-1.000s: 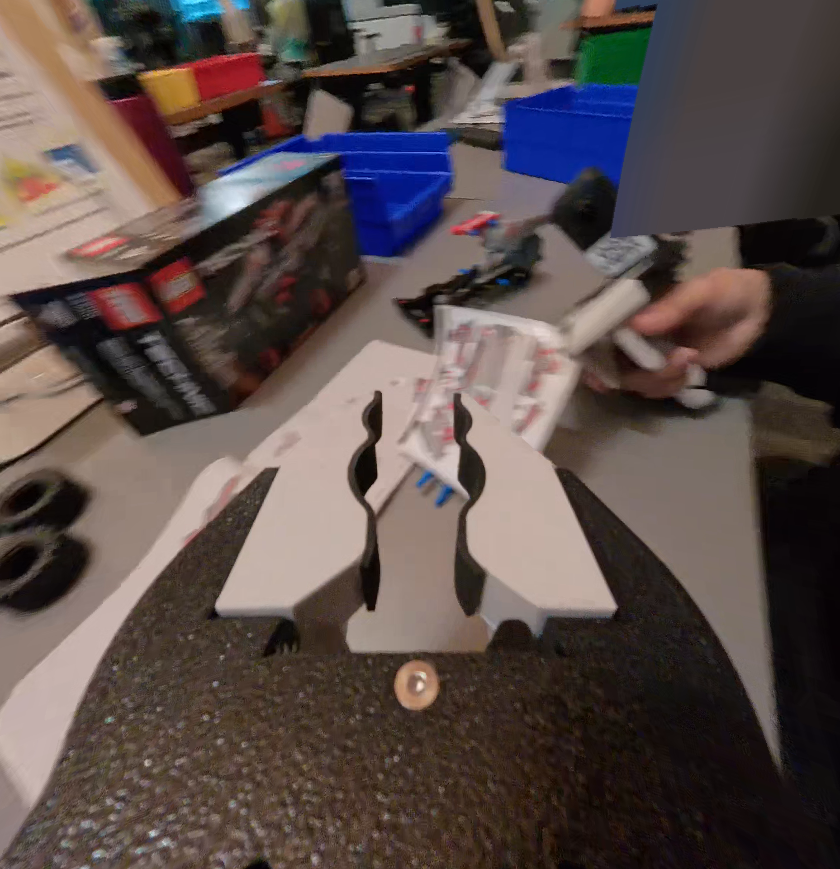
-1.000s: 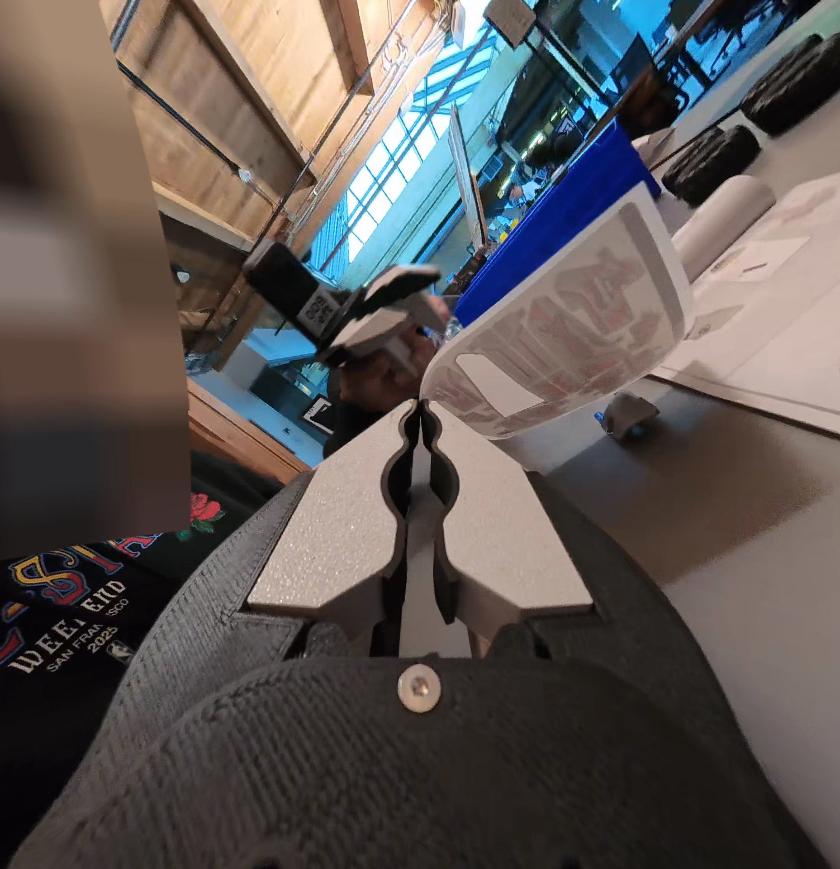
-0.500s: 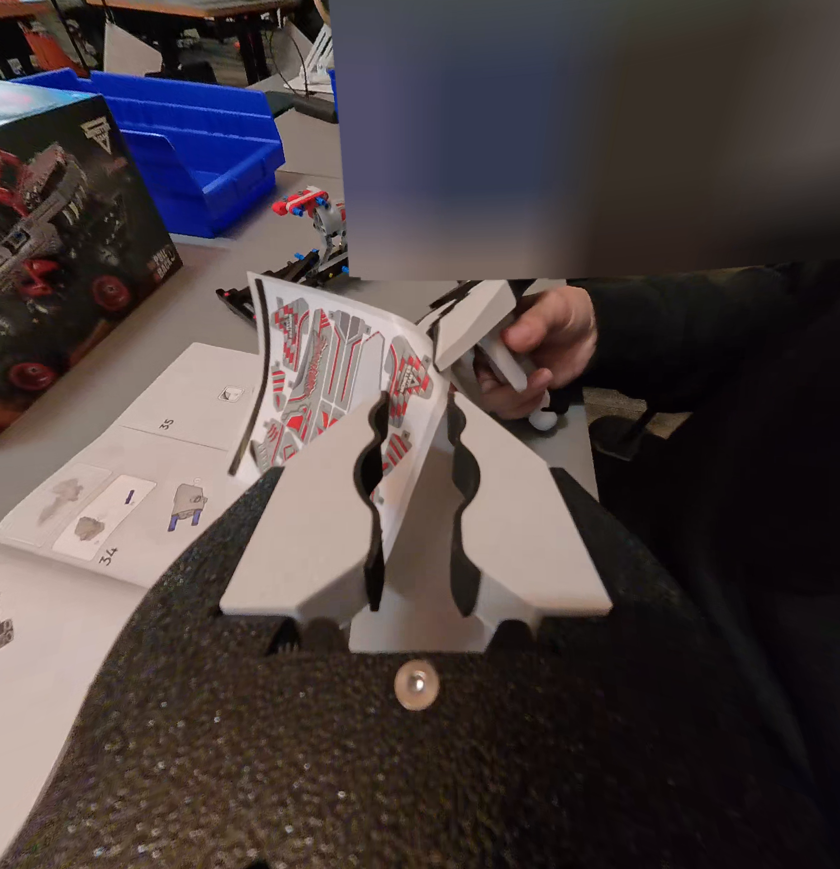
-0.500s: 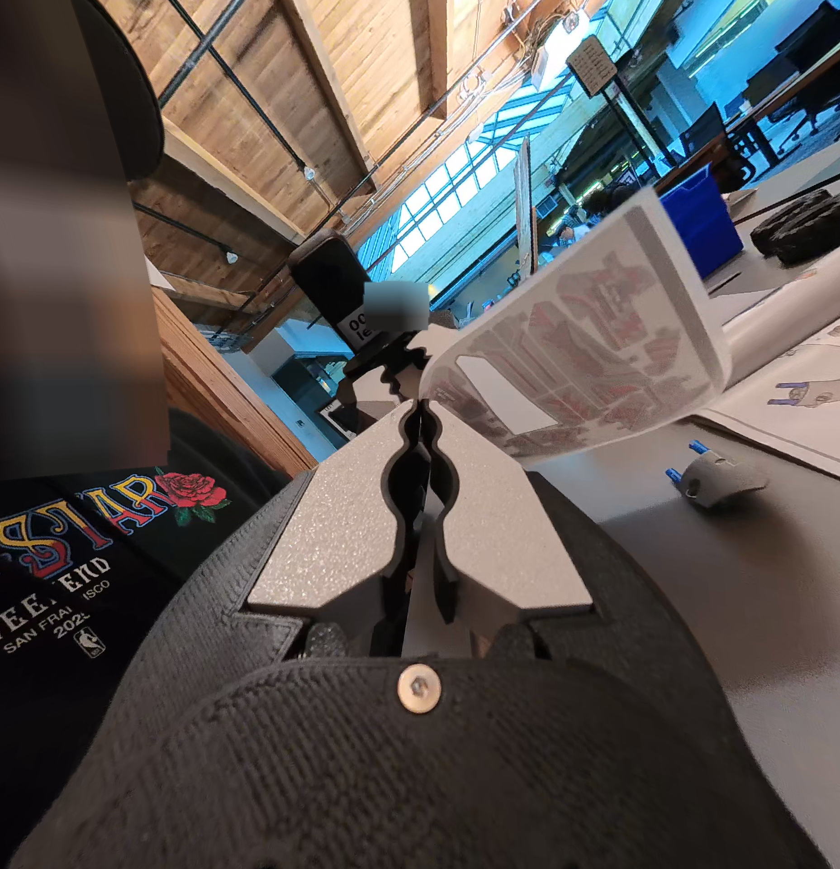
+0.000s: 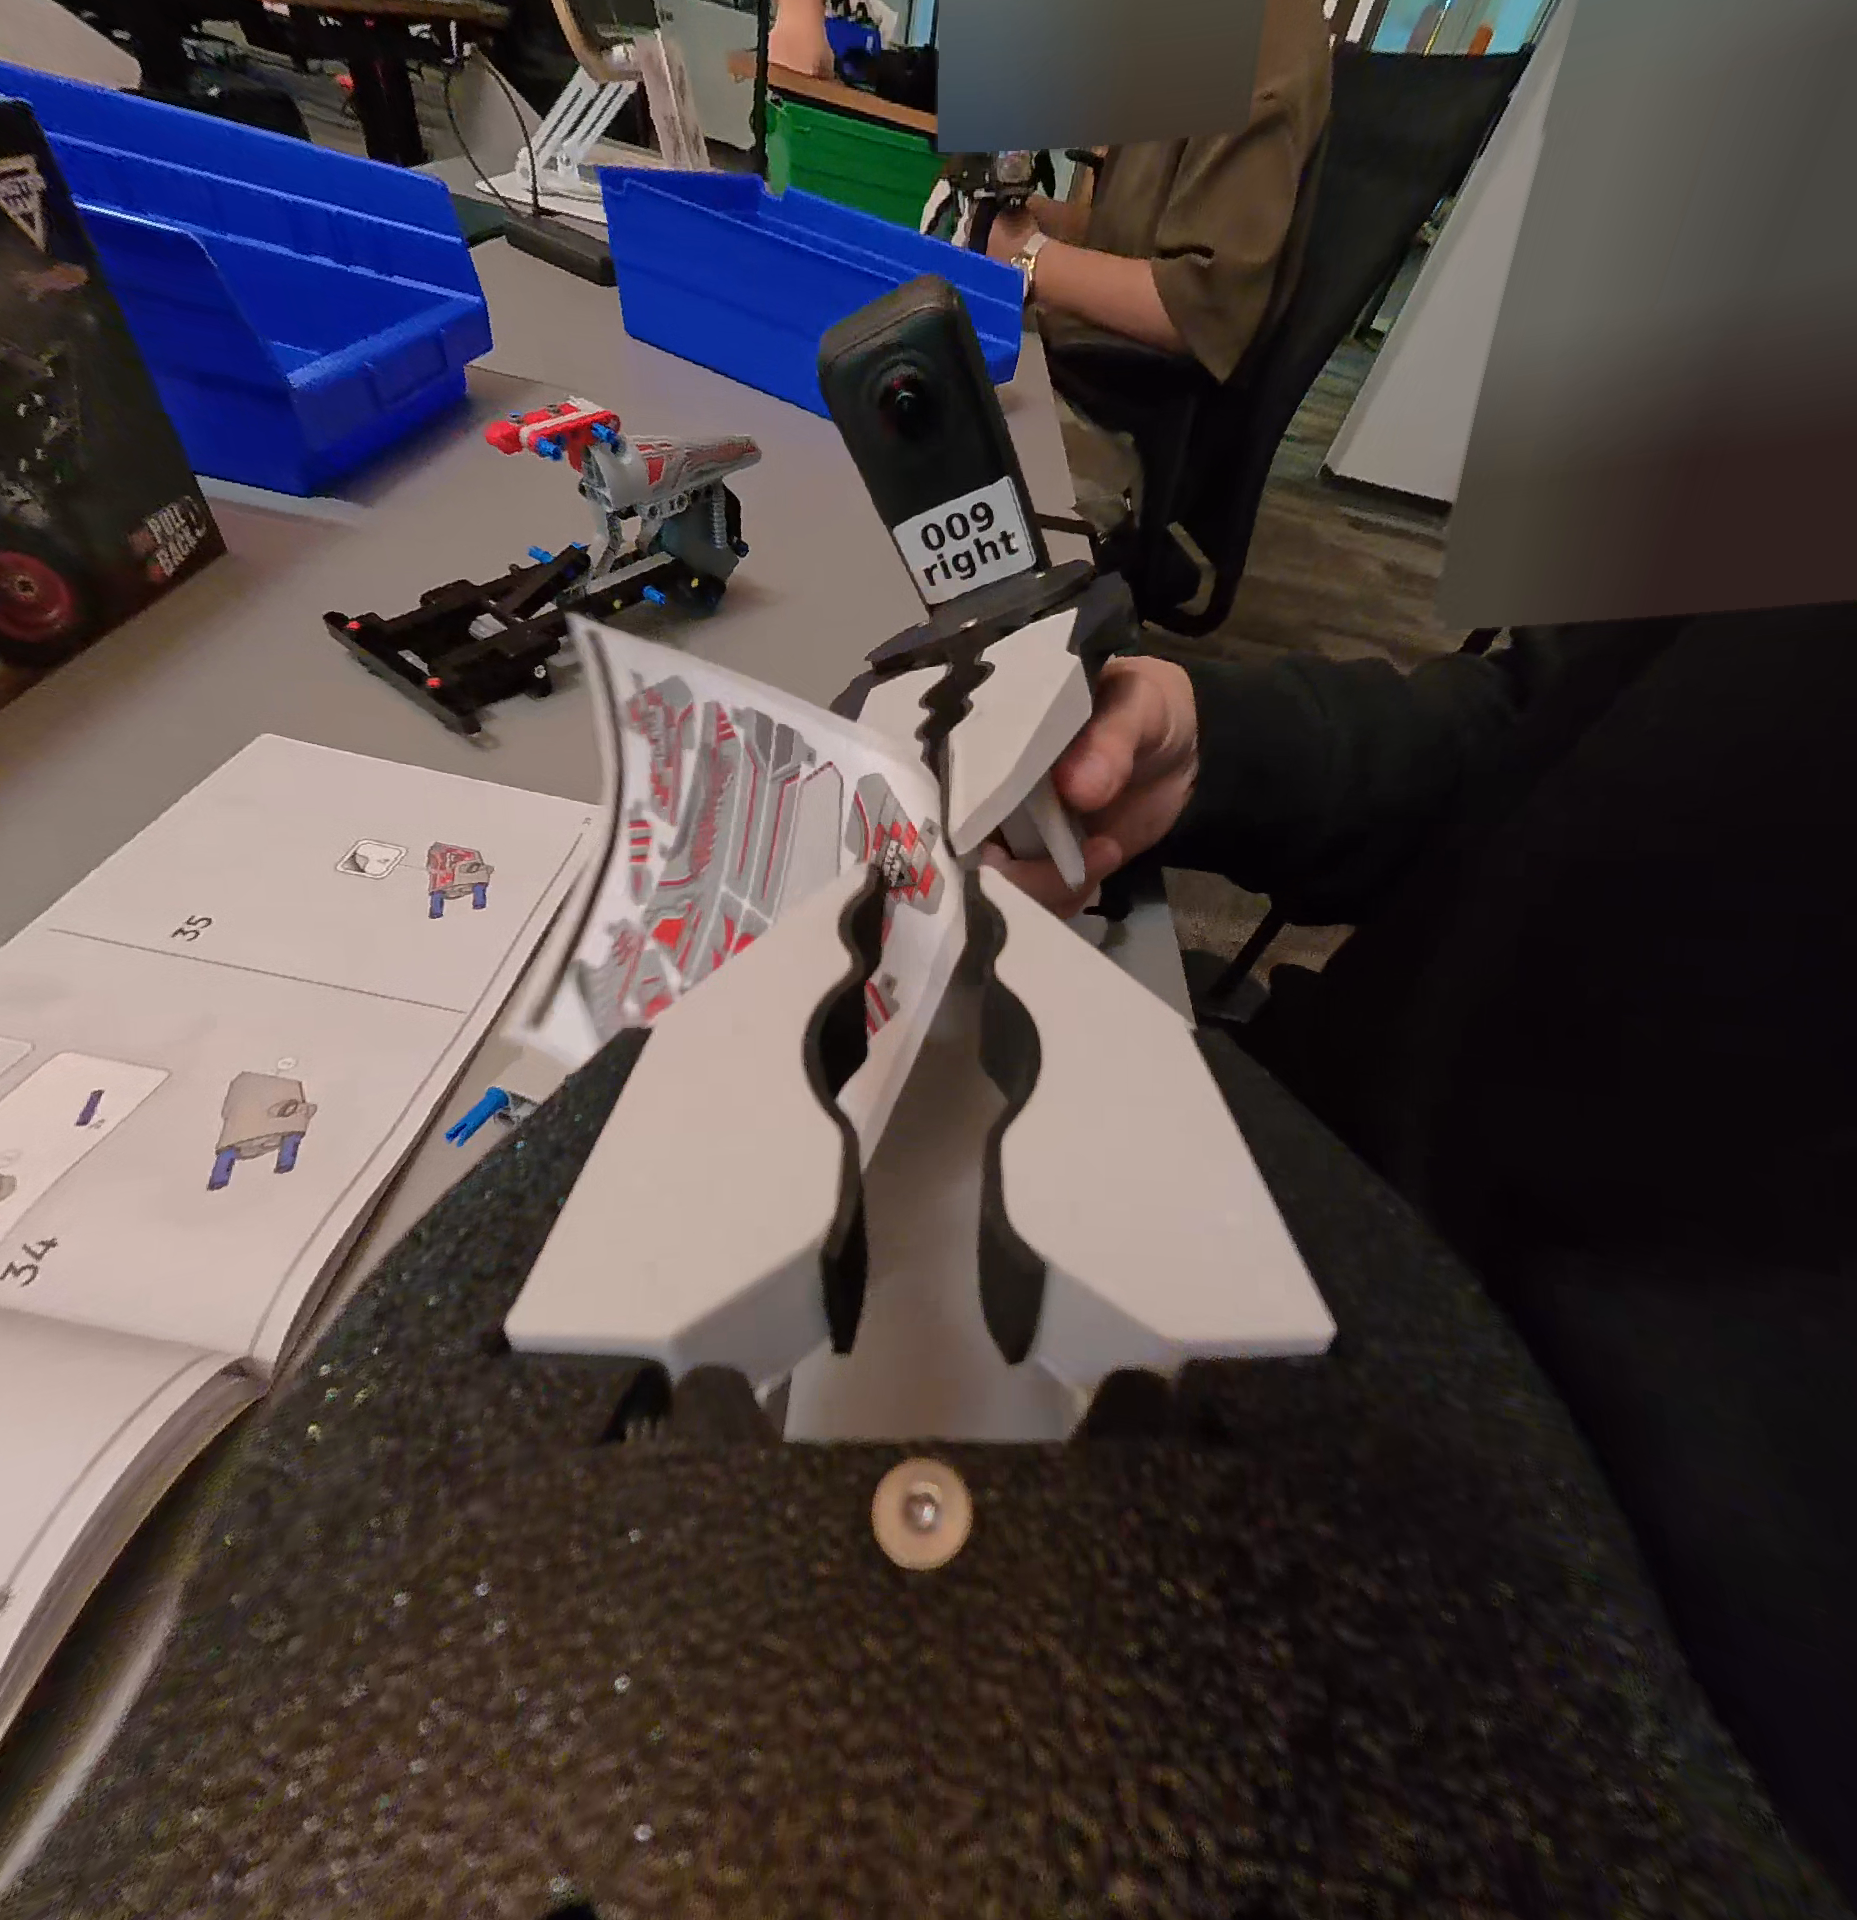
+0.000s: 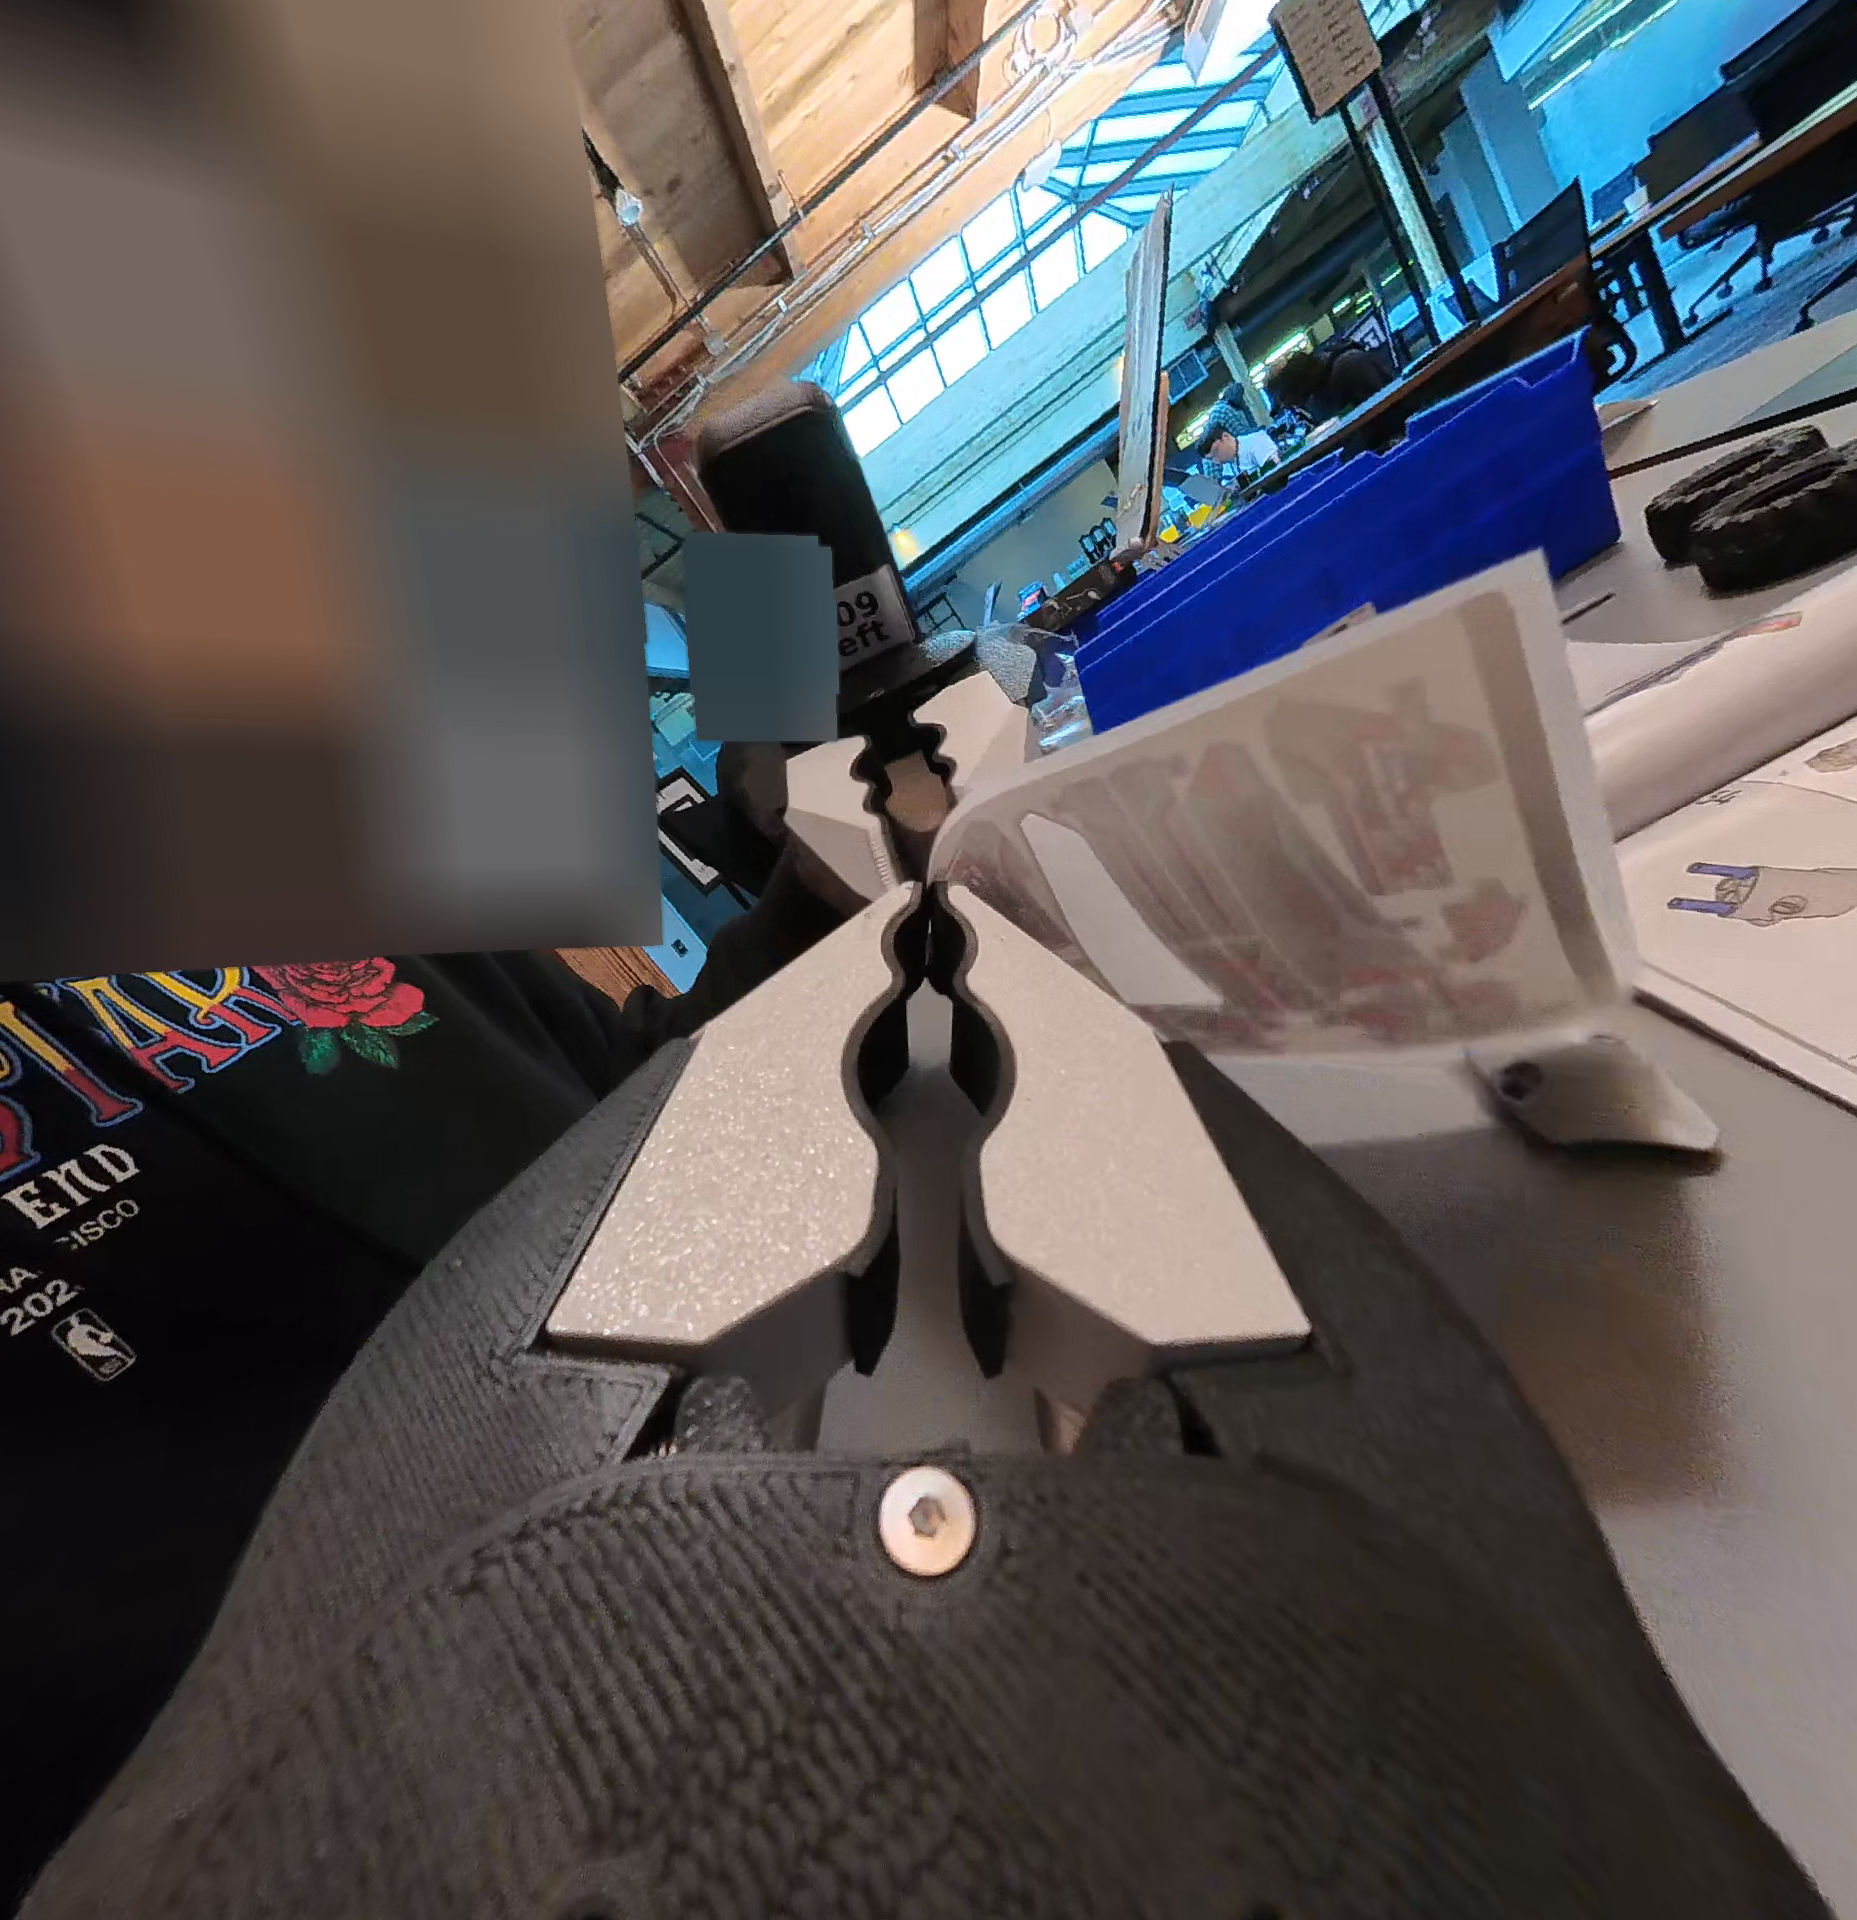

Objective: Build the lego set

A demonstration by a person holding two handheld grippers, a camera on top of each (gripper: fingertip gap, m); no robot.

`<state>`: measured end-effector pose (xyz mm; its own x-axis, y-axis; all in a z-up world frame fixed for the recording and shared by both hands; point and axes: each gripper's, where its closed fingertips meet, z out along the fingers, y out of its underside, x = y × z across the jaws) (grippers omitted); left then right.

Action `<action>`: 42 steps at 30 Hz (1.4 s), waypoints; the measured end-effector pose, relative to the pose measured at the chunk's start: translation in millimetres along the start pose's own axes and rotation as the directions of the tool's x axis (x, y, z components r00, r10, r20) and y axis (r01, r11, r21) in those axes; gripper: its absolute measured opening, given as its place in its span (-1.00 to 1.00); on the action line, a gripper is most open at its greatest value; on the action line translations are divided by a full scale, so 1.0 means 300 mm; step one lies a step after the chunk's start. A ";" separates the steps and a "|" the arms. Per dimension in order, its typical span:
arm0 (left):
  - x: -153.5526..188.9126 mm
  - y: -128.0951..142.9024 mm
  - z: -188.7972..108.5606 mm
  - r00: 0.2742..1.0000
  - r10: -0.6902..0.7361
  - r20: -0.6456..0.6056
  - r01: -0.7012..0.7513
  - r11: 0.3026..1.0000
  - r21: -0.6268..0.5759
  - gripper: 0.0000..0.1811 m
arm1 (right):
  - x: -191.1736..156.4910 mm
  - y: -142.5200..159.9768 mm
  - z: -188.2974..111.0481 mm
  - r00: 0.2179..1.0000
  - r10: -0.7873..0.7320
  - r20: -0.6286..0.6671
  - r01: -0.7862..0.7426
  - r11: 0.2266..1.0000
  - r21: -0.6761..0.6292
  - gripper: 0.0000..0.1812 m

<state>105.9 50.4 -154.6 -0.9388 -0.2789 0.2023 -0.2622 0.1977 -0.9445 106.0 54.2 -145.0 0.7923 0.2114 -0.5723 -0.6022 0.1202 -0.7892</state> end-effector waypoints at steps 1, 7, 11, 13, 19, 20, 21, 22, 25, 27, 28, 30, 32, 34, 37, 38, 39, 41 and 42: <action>-0.001 -0.002 -0.003 1.000 0.001 0.000 -0.001 1.000 0.004 -0.89 | 0.002 -0.001 -0.001 1.000 -0.009 -0.006 0.009 1.000 -0.001 -1.00; 0.006 0.005 -0.001 1.000 0.012 -0.005 -0.012 1.000 -0.011 -0.88 | -0.003 0.006 0.004 0.999 -0.040 -0.013 0.040 0.999 -0.021 -1.00; 0.007 0.012 -0.002 0.999 0.040 0.014 -0.039 0.998 -0.040 -0.90 | -0.004 0.011 0.004 0.997 -0.075 -0.023 0.074 0.996 -0.045 -1.00; 0.007 0.016 -0.001 0.999 0.043 0.016 -0.042 0.998 -0.053 -0.90 | -0.004 0.015 0.006 0.996 -0.088 -0.028 0.086 0.995 -0.056 -1.00; 0.017 0.018 -0.006 1.000 0.009 -0.023 -0.010 0.999 -0.043 -0.91 | -0.010 0.023 0.009 0.991 -0.129 -0.028 0.126 0.989 -0.082 -1.00; 0.018 0.020 -0.006 0.999 0.002 -0.032 -0.004 0.999 -0.041 -0.92 | -0.011 0.026 0.009 0.989 -0.143 -0.030 0.139 0.986 -0.094 -1.00; 0.020 0.023 -0.004 0.999 -0.004 -0.042 0.002 0.999 -0.038 -0.92 | -0.011 0.030 0.009 0.987 -0.157 -0.033 0.153 0.982 -0.107 -1.00; 0.024 0.025 -0.002 0.998 -0.013 -0.057 0.011 0.999 -0.035 -0.92 | -0.013 0.036 0.009 0.984 -0.173 -0.031 0.168 0.978 -0.125 -1.00; 0.041 0.036 0.001 0.992 -0.049 -0.117 0.046 0.999 -0.029 -0.92 | -0.021 0.054 0.007 0.971 -0.239 -0.023 0.232 0.957 -0.177 -1.00; 0.047 0.037 0.001 0.986 -0.076 -0.151 0.074 0.997 -0.014 -0.91 | -0.017 0.065 0.004 0.962 -0.272 -0.027 0.261 0.942 -0.211 -1.00; 0.049 0.036 0.000 0.982 -0.091 -0.168 0.091 0.996 -0.006 -0.92 | -0.020 0.070 0.002 0.959 -0.284 -0.021 0.272 0.936 -0.222 -1.00; 0.051 0.033 -0.003 0.974 -0.113 -0.197 0.117 0.993 0.010 -0.96 | -0.020 0.075 -0.001 0.952 -0.306 -0.018 0.294 0.926 -0.236 -1.00; 0.053 0.024 -0.009 0.968 -0.124 -0.217 0.133 0.991 0.031 -1.00 | -0.017 0.078 -0.005 0.947 -0.322 -0.019 0.307 0.918 -0.251 -1.00; 0.043 0.021 -0.012 0.972 -0.122 -0.201 0.132 0.990 0.038 -0.99 | -0.017 0.078 -0.008 0.945 -0.327 -0.020 0.312 0.916 -0.253 -1.00; 0.016 0.020 -0.022 0.992 -0.061 -0.113 0.064 0.998 0.020 -0.82 | -0.012 0.072 -0.008 0.947 -0.320 -0.034 0.303 0.922 -0.242 -1.00; 0.009 0.016 -0.025 0.997 -0.022 -0.072 0.023 1.000 0.015 -0.83 | -0.005 0.066 -0.008 0.948 -0.314 -0.048 0.295 0.926 -0.235 -1.00; 0.005 0.012 -0.028 0.999 0.020 -0.032 -0.020 1.000 0.004 -0.85 | -0.002 0.060 -0.008 0.950 -0.307 -0.057 0.287 0.932 -0.223 -1.00; -0.001 0.020 -0.031 0.995 0.091 0.031 -0.089 0.995 -0.051 -0.87 | -0.002 0.043 -0.006 0.957 -0.283 -0.066 0.266 0.946 -0.187 -1.00; -0.005 0.032 -0.030 0.993 0.110 0.052 -0.105 0.990 -0.090 -0.87 | -0.002 0.036 -0.005 0.960 -0.270 -0.071 0.255 0.952 -0.172 -1.00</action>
<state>102.9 61.3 -161.7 -0.9491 -0.3038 0.0835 -0.1813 0.3097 -0.9334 99.2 53.8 -153.6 0.9304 0.1018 -0.3520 -0.3541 0.0020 -0.9352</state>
